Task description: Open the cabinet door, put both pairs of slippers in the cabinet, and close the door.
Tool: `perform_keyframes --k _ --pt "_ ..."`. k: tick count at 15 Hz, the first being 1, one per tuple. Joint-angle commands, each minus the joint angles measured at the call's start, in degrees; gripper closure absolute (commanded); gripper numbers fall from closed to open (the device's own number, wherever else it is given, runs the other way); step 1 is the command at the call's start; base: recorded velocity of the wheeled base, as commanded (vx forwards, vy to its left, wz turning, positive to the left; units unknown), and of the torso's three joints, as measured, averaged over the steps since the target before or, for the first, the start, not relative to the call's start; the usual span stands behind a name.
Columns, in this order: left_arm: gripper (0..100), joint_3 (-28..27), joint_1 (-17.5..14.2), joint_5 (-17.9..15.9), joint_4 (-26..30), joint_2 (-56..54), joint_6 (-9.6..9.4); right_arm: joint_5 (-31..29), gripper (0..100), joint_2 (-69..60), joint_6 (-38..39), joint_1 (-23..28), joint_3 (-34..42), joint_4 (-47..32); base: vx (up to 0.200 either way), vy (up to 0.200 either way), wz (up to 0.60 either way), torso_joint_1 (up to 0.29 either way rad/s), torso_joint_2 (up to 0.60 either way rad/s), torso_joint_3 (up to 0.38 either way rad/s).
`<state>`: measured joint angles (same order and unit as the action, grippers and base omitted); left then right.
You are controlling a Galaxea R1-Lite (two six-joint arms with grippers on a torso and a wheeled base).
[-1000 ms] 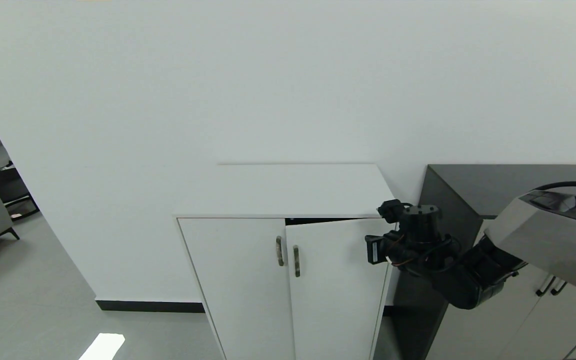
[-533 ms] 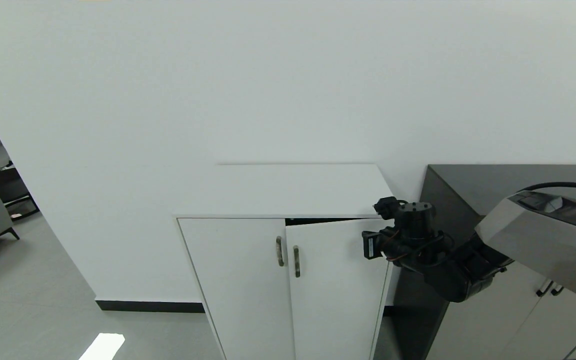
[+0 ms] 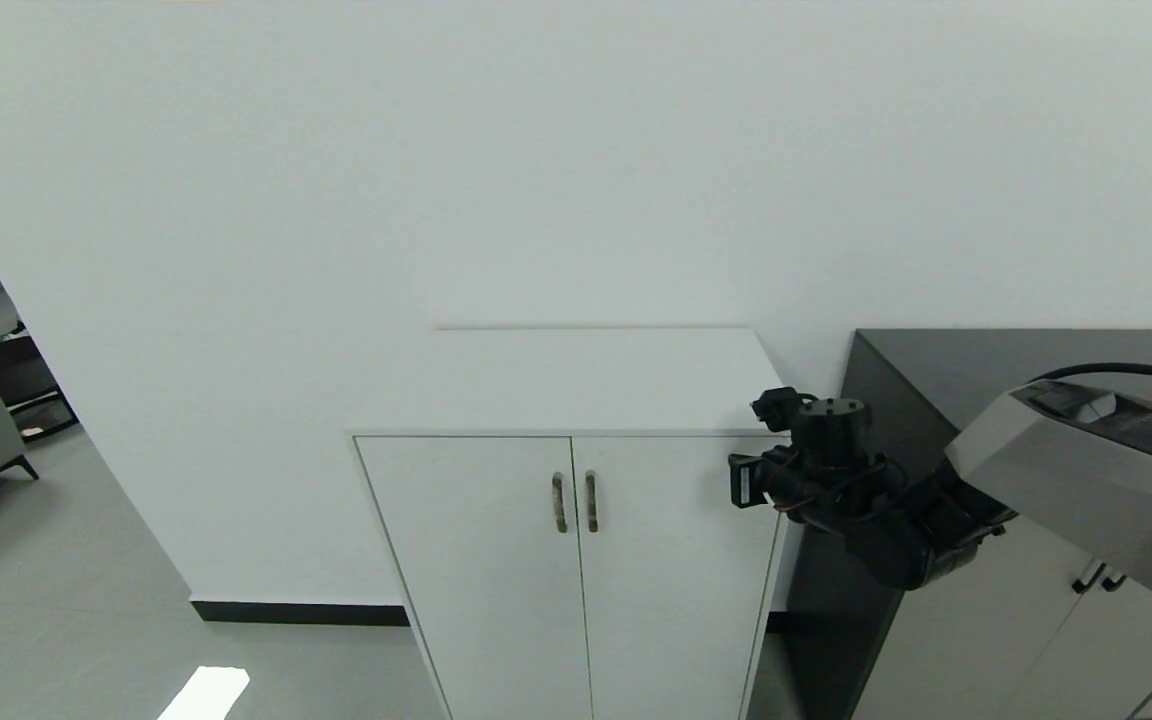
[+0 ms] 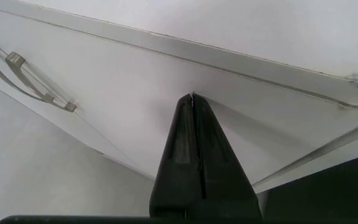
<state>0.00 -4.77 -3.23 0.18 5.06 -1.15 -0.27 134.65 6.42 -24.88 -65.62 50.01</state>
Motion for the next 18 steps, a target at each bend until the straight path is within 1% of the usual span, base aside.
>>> perform_keyframes --k 1,3,4,6,7,8,9,11,12,13,15,16,17,18 --pt "100 0.0 -0.1 0.0 0.0 0.0 0.0 0.0 100 0.3 0.0 0.0 -0.2 0.1 0.0 0.0 0.0 0.0 0.0 0.0" --pt "100 0.0 -0.1 0.0 0.0 0.0 0.0 0.0 100 -0.1 0.0 0.1 0.2 0.1 0.0 0.0 0.0 0.0 0.0 0.0" --pt "100 0.0 0.0 0.0 0.0 0.0 0.09 0.0 100 -2.5 0.1 -0.2 2.6 0.1 0.0 0.0 0.0 0.0 0.0 0.0" --pt "100 0.0 -0.1 0.0 0.0 0.0 0.0 0.0 100 -9.8 0.2 -1.9 10.5 0.4 0.0 0.0 0.0 0.0 0.0 0.0" --pt "100 0.0 0.0 0.0 0.0 0.0 0.0 0.0 100 -12.0 0.2 -2.2 12.5 0.4 0.0 0.0 0.0 0.0 0.0 0.0" --pt "100 0.0 -0.1 0.0 0.0 0.0 0.0 -1.0 100 -17.9 0.2 -3.0 18.1 0.4 0.0 0.0 0.0 0.0 0.0 0.0" --pt "100 0.0 -0.1 0.0 0.0 0.0 0.0 -2.7 100 -21.6 0.2 -3.2 21.6 0.4 0.0 0.0 0.0 0.0 0.0 0.0" --pt "100 0.0 -0.1 0.0 0.0 0.0 0.0 -8.7 100 -28.7 0.0 -3.2 28.8 0.2 0.0 0.0 0.0 0.0 0.0 0.0" --pt "100 0.0 -0.1 0.0 0.0 0.0 0.0 -10.5 100 -32.8 -0.3 -2.7 33.0 0.1 0.0 0.0 0.0 0.0 0.0 0.0" --pt "100 0.0 -0.1 0.0 0.0 0.0 0.09 -10.8 100 -36.7 -1.5 -0.8 37.7 -0.3 0.0 0.0 0.0 0.0 0.0 0.0" --pt "100 0.0 -0.1 0.1 0.0 0.0 0.18 -10.6 100 -44.3 -5.4 5.9 48.0 -0.6 0.0 0.0 0.0 0.0 0.0 0.0" --pt "100 0.0 -0.1 0.1 0.0 0.0 0.18 -10.5 100 -46.1 -5.5 7.0 50.0 -0.6 0.0 0.0 0.0 0.0 0.0 0.0" --pt "100 0.0 -0.1 0.1 0.0 0.0 0.18 -9.9 100 -50.3 -5.5 9.2 54.5 -0.7 0.0 0.0 0.0 0.0 0.0 0.0" --pt "100 0.0 -0.1 0.1 0.0 0.0 0.18 -8.0 100 -56.2 -5.6 11.7 60.3 -0.8 0.0 0.0 0.0 0.0 0.0 0.0"
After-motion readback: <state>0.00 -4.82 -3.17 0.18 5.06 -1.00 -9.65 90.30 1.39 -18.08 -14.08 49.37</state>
